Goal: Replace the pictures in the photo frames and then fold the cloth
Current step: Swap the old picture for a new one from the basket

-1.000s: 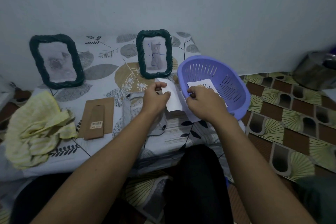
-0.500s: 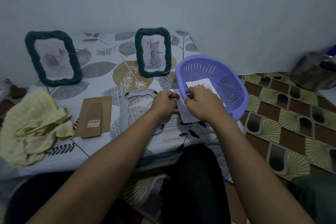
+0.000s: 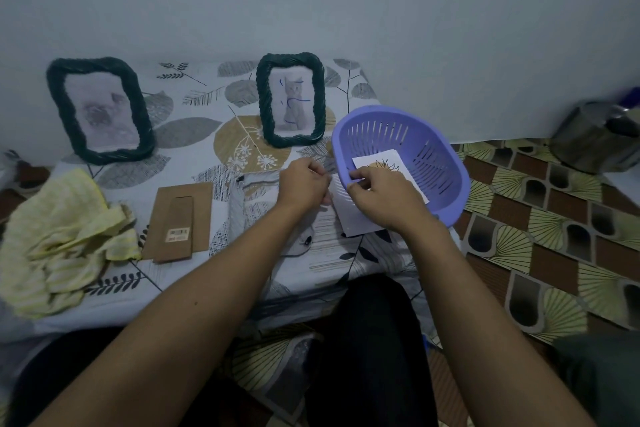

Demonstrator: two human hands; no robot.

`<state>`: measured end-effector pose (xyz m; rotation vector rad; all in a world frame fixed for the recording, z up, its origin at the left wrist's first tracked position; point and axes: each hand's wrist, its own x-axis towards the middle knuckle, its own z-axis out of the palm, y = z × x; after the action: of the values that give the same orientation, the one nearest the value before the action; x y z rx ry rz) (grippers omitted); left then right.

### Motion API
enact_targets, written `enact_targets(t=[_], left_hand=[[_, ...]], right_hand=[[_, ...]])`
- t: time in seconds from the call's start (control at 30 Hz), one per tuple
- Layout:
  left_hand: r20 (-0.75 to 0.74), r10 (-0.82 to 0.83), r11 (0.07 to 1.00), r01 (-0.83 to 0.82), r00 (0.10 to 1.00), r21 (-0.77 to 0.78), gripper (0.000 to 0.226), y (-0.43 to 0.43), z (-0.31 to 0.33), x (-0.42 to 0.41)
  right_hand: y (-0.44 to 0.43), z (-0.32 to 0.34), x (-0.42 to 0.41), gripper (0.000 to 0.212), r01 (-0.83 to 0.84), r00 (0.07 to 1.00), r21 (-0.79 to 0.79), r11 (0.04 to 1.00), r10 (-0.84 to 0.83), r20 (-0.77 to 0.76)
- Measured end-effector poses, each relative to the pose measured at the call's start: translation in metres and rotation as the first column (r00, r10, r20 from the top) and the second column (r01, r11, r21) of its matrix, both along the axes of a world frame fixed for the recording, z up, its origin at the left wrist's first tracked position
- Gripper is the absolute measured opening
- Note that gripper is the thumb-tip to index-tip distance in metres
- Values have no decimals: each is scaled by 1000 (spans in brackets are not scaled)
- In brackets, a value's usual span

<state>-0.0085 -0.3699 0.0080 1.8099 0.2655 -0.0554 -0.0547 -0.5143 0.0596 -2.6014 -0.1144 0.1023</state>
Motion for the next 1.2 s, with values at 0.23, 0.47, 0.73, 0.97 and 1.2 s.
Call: enact_targets(t=[0.23, 0.47, 0.73, 0.97, 1.2], left_hand=[[-70, -97, 956, 73, 993, -285, 25, -1, 13, -8], [-94, -141, 940, 103, 986, -324, 10, -5, 19, -10], [-101, -150, 928, 105, 983, -358, 9, -3, 20, -13], [-94, -147, 927, 104, 985, -360, 8, -4, 23, -16], [-85, -154, 936, 118, 984, -331, 7, -1, 23, -17]], right_hand=[[-22, -6, 28, 36, 170, 985, -1, 985, -170, -38], [-26, -22, 57, 18, 111, 962, -305, 946, -179, -206], [-24, -28, 57, 11, 90, 966, -366, 926, -170, -193], [-26, -27, 55, 22, 163, 977, -334, 928, -200, -79], [-25, -16, 53, 32, 193, 980, -278, 941, -201, 1]])
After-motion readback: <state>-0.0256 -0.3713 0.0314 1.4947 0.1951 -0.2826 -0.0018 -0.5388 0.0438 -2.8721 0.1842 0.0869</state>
